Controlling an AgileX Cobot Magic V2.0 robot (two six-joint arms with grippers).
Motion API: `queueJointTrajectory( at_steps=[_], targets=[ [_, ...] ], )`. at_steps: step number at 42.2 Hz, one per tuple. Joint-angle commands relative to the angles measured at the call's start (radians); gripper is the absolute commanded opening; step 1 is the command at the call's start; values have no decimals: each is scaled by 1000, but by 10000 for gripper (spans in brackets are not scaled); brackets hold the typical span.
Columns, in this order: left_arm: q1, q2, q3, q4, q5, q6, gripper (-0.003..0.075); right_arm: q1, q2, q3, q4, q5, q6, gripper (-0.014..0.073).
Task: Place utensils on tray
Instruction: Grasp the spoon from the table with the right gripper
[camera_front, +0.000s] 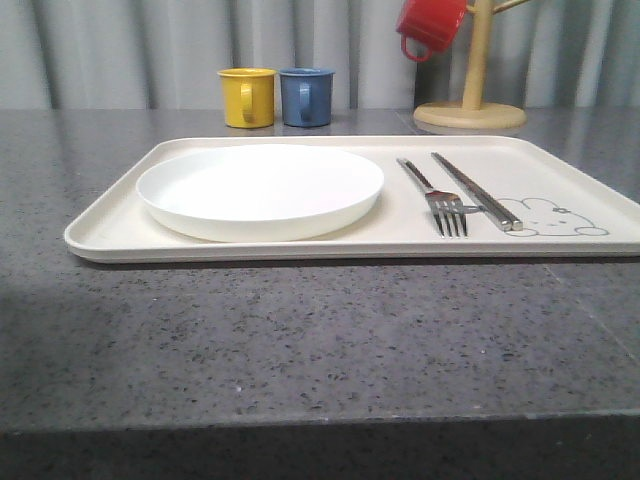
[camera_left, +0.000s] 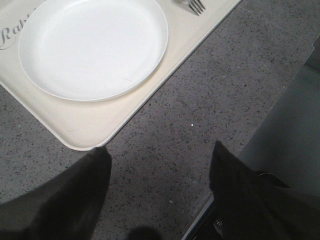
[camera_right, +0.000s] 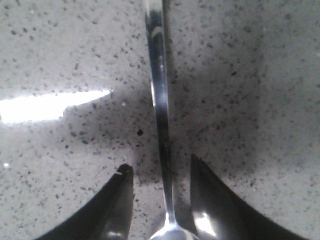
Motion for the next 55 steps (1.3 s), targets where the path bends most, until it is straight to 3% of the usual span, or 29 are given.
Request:
queueJointTrajectory(
  at_steps=[1,9,17,20,32,41,48,55],
  targets=[
    [-8,-3,-28,-12,-70,-9,420,-8,-29,-21,-3,39,-13,311],
    [-8,-3,-28,-12,-70,-9,420,-8,-21,-21,-1,41,-13,284],
    [-8,-3,-28,-12,-70,-9,420,-8,-21,-21,18,41,-13,10],
    [-8,-3,-28,-12,-70,-9,420,-8,-21,-21,25,41,-13,-35],
    [-8,-3,-28,-12,-70,-9,420,25,-78,-47,191,108,-13,-34],
    [-8,-3,-28,-12,-70,-9,420,157,-148,-46,363,110,-13,-34],
    [-8,-3,-28,-12,-70,-9,420,289,-132,-46,374,97,-6,-34],
    [-8,-3,-28,-12,-70,-9,420,363,-84,-45,372,56,99,-34]
  ],
)
